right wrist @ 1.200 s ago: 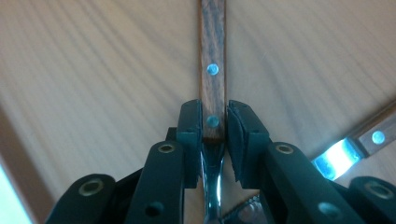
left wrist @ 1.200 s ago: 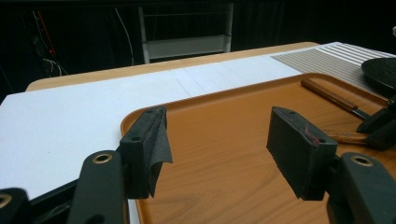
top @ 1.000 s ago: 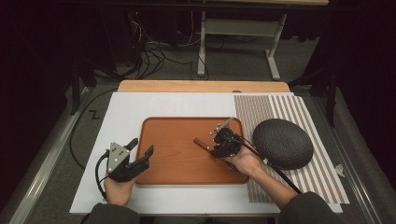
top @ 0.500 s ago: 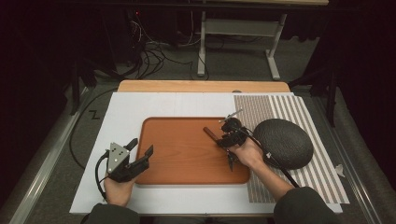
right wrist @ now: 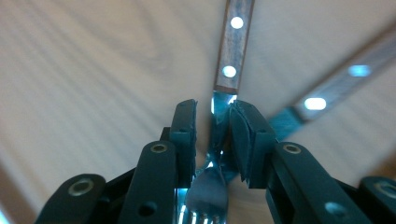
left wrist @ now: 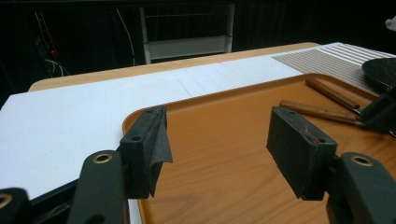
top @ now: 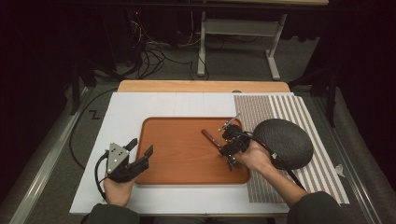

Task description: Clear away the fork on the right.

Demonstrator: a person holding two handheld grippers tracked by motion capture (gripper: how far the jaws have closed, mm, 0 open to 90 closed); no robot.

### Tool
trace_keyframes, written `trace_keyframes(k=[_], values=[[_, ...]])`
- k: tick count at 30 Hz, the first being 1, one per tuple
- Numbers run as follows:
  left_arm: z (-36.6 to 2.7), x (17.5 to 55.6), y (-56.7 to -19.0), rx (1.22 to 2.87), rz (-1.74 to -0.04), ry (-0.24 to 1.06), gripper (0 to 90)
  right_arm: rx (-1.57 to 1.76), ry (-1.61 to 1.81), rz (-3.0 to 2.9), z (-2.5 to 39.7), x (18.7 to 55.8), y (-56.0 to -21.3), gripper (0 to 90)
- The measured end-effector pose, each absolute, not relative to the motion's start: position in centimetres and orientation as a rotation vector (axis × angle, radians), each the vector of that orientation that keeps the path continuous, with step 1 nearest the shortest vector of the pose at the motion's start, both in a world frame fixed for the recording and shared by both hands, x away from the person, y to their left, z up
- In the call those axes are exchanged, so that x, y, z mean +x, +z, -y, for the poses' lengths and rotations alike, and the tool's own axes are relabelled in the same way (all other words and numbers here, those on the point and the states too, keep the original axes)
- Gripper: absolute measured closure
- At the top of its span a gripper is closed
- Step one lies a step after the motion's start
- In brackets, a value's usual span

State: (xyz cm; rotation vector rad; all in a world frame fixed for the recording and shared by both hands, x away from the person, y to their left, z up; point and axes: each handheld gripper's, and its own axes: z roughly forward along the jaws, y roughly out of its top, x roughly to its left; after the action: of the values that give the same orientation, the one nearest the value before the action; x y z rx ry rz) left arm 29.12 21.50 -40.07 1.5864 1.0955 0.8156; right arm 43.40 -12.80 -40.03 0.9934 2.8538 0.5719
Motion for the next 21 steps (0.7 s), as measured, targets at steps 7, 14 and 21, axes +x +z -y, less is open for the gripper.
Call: trace_keyframes(k=[7,14,21], values=[[-21.4,29.1,-40.1,1.588,-1.095,0.819,38.0,0.961,0.701,-2.942,11.3,42.3,-40.5,71.7],[-21.4,29.2,-40.1,1.589,-1.094,0.817,38.0,0.854,0.775,-2.887,9.9,40.9,-40.3,71.9],[-21.2,29.3,-40.1,1.602,-1.091,0.817,38.0,0.75,0.938,-2.843,8.8,40.6,-39.6,84.9]])
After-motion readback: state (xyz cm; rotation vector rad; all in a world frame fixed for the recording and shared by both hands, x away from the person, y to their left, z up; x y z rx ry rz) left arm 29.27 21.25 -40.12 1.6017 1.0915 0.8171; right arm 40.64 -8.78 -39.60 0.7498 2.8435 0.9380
